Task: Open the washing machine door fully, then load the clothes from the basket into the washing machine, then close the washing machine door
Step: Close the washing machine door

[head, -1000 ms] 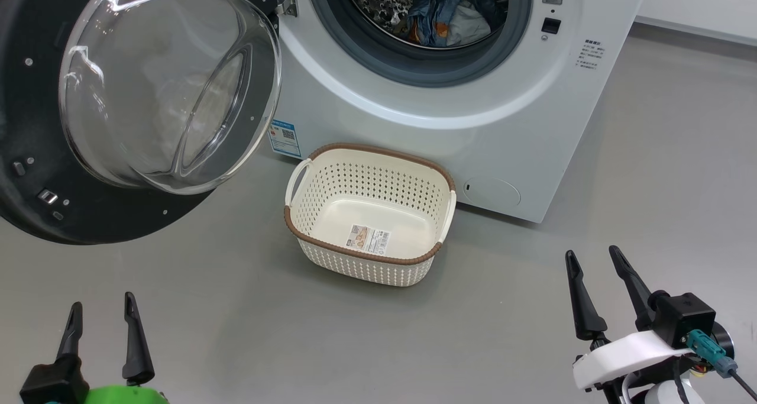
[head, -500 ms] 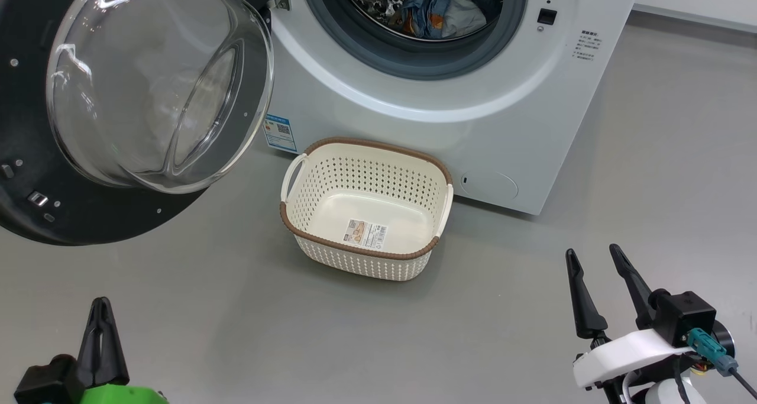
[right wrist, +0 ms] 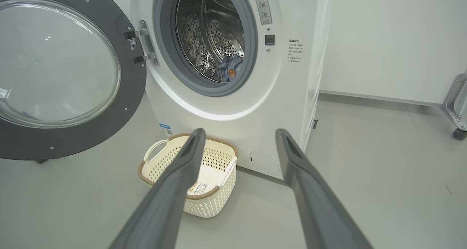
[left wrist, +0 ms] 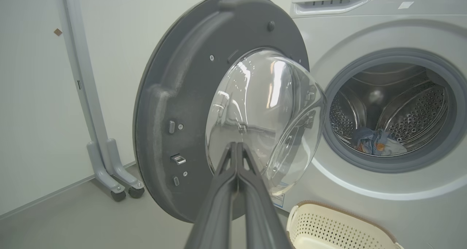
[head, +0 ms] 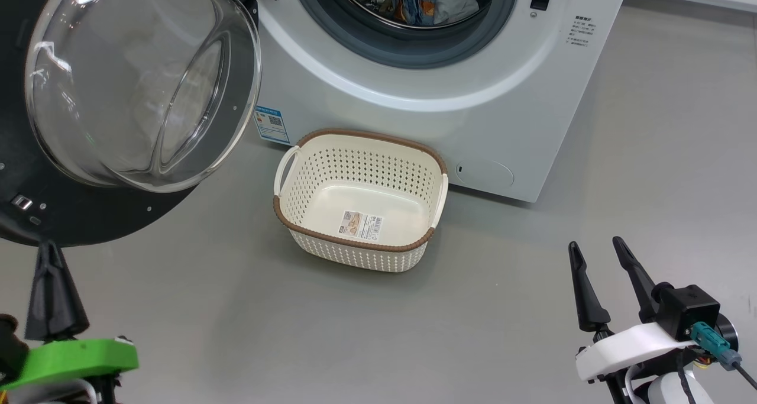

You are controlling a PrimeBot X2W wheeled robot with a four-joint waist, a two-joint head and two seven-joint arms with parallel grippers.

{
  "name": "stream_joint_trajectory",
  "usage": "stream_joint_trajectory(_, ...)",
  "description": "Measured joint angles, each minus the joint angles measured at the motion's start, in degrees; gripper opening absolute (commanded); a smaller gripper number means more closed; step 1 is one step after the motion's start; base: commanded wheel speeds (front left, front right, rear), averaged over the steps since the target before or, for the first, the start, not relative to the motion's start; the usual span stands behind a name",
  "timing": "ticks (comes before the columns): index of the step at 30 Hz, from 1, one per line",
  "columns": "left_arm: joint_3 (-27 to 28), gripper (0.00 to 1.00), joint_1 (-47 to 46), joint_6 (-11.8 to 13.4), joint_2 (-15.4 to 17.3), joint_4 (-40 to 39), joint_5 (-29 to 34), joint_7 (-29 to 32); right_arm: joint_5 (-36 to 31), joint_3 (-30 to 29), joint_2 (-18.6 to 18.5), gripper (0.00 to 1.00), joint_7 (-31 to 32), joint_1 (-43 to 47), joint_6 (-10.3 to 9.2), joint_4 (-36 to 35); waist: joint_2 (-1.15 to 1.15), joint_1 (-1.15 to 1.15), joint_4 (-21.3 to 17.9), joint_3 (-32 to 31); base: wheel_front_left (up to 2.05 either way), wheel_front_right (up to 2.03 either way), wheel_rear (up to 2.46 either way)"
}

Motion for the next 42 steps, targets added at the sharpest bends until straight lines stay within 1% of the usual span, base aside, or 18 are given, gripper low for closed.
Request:
stream_joint_trajectory(3,2.3,0.00,-2.1,-0.3,0.3,-1.2,-0.7,0.0,0.0,0.0,0.0,1.00,0.0,0.0,0.00,0.0,0.00,0.00,-0.1,0.2,0.00,0.00,0.00)
stream_joint_trajectory(8,6.2,0.00,-4.9,-0.7,3.1,-3.2,-1.2,-0.1,0.0,0.4,0.0,1.00,0.0,-0.8,0.00,0.0,0.00,0.00,-0.6,0.7,0.00,0.00,0.00)
stream_joint_trajectory(10,6.7,0.00,-6.7,-1.0,4.2,-3.3,-2.1,-0.1,0.0,0.3,-0.1,1.00,0.0,-1.3,0.00,-0.1,0.00,0.00,-0.8,0.9,0.00,0.00,0.00)
stream_joint_trajectory(13,8.8,0.00,-9.4,-1.6,5.1,-3.1,-4.1,-0.1,0.0,0.5,-0.2,1.00,0.0,-1.3,0.00,0.0,0.00,0.00,-1.1,1.1,0.00,0.00,0.00)
stream_joint_trajectory(17,12.2,0.00,-12.6,-1.7,6.3,-2.4,-7.9,-0.3,0.0,1.0,-0.1,1.00,0.0,-1.9,0.00,0.0,0.00,0.00,-1.7,1.6,0.00,0.00,0.00)
stream_joint_trajectory(22,15.5,0.00,-18.3,-2.2,6.3,-0.7,-15.8,-0.1,0.0,0.9,-0.1,1.00,0.0,-2.2,0.00,0.2,0.00,0.00,-2.4,2.1,0.00,0.00,0.00)
stream_joint_trajectory(24,15.9,0.00,-20.2,-2.7,7.7,0.5,-16.5,0.9,0.1,0.8,-0.2,1.00,0.0,-2.2,0.00,0.4,0.00,0.00,-2.5,2.2,0.00,0.00,0.00)
stream_joint_trajectory(27,17.5,0.00,-22.6,-2.8,9.2,2.1,-19.6,3.0,0.1,0.7,-0.2,1.00,0.0,-2.2,0.00,0.5,0.00,0.00,-2.7,2.3,0.00,0.00,0.00)
stream_joint_trajectory(29,19.1,0.00,-24.6,-2.8,9.5,3.4,-23.1,4.7,0.1,0.7,-0.2,1.00,0.0,-2.2,0.00,0.5,0.00,0.00,-2.8,2.4,0.00,0.00,0.00)
stream_joint_trajectory(32,22.3,0.00,-28.6,-2.8,8.7,6.3,-31.3,7.4,0.1,0.7,-0.4,1.00,0.0,-2.2,0.00,0.5,0.00,0.00,-2.9,2.5,0.00,0.00,0.00)
stream_joint_trajectory(35,24.0,0.00,-30.9,-2.7,9.4,9.3,-34.5,10.4,0.3,0.7,-0.4,1.00,0.0,-2.2,0.00,0.7,0.00,0.00,-3.0,2.6,0.00,0.00,0.00)
stream_joint_trajectory(39,27.0,0.00,-32.7,-1.9,10.3,13.8,-39.5,14.2,0.4,0.7,-0.5,1.00,0.0,-2.3,0.00,0.7,0.00,0.00,-3.1,2.8,0.00,0.00,0.00)
stream_joint_trajectory(42,30.9,0.00,-35.1,-0.1,10.3,16.7,-45.1,16.1,0.7,0.6,-0.9,1.00,0.0,-2.4,0.00,0.7,0.00,0.00,-3.2,3.0,0.00,0.00,0.00)
